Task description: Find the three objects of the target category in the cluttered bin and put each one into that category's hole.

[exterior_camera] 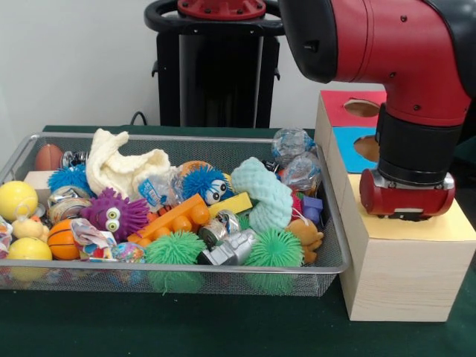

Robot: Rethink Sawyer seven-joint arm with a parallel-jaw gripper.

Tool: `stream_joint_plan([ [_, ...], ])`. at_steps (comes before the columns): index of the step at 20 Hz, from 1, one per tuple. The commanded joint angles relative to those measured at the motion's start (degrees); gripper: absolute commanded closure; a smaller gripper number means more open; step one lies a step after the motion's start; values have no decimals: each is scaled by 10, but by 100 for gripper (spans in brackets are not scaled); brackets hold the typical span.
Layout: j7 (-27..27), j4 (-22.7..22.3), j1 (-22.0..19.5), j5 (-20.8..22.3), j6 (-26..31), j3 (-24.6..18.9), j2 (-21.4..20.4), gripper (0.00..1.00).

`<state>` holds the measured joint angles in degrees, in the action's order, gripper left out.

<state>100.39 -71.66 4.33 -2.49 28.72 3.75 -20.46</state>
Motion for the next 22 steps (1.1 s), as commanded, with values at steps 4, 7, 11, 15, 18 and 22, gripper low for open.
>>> stream_joint_plan([
  [4,-26,-86,-43,79,-46,-56,-3,100],
  [7,-10,-95,-38,84,-44,-58,-9,100],
  [11,9,-95,-32,90,-33,-54,-13,0],
  [15,22,-97,-23,88,-31,-47,-19,0],
  [18,20,-102,-25,87,-34,-51,-19,0],
  [22,14,-116,-32,86,-38,-65,-30,0],
])
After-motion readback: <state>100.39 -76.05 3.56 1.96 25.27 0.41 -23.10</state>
